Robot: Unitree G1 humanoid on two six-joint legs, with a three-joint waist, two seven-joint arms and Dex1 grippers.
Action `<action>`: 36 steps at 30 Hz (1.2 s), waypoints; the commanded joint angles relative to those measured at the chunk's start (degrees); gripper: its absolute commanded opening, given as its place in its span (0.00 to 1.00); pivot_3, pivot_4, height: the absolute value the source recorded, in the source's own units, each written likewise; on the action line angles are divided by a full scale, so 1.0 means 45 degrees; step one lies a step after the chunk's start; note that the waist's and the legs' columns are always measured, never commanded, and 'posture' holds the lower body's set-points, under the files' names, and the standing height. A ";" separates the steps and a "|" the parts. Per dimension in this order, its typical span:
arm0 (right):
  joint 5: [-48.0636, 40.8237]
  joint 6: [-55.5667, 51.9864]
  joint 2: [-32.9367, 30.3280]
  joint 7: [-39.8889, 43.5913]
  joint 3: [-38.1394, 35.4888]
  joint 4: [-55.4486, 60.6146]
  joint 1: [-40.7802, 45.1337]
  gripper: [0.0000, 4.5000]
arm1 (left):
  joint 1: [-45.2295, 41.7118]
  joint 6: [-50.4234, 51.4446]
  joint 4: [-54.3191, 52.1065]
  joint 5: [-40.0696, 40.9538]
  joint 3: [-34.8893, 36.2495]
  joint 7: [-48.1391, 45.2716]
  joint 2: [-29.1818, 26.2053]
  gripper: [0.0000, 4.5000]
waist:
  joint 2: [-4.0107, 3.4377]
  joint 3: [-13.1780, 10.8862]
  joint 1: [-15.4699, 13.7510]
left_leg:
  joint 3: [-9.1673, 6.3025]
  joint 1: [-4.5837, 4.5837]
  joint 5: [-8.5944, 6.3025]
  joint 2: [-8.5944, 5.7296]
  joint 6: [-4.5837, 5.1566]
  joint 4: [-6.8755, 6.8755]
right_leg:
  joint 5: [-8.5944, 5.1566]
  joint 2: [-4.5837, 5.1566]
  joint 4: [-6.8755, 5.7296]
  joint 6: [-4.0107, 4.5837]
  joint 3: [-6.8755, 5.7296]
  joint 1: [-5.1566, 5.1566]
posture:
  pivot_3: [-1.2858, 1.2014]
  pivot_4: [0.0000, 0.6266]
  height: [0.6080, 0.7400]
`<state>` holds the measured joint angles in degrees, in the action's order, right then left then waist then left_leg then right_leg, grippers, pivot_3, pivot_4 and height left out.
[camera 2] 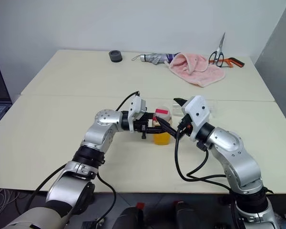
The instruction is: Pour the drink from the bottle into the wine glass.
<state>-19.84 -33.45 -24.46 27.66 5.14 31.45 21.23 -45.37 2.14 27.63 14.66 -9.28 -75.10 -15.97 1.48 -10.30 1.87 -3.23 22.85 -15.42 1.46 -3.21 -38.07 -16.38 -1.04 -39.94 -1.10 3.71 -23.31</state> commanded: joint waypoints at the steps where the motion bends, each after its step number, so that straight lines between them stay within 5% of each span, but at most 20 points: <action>1: -0.0175 0.0044 -0.0182 -0.0010 -0.0602 0.0445 -0.0029 1.00 | -0.0326 -0.0140 -0.0309 0.0093 0.0059 -0.0068 -0.0004 0.40 | 0.0000 0.0000 0.0001 | -0.0002 0.0000 0.0000 0.0000 0.0000 0.0000 | 0.0000 0.0000 0.0000 0.0000 -0.0001 0.0000 | 0.52 0.24 1.00; 36: -0.2289 -0.1139 -0.0400 0.0490 -0.0705 0.0758 0.0245 1.00 | -0.0301 -0.0198 -0.0293 0.0092 0.0084 0.0014 0.0042 0.40 | 0.0000 0.0000 0.0001 | 0.0000 0.0000 0.0000 0.0000 0.0000 -0.0001 | 0.0000 0.0000 0.0000 0.0000 0.0000 0.0000 | 0.52 0.24 1.00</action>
<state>-29.62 -38.82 -25.88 29.77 2.86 33.82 21.12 -45.37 2.08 27.63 14.65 -9.28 -75.09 -15.97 1.48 -10.30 1.88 -3.23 22.85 -15.43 1.46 -3.21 -38.07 -16.38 -1.04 -39.94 -1.11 3.71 -23.31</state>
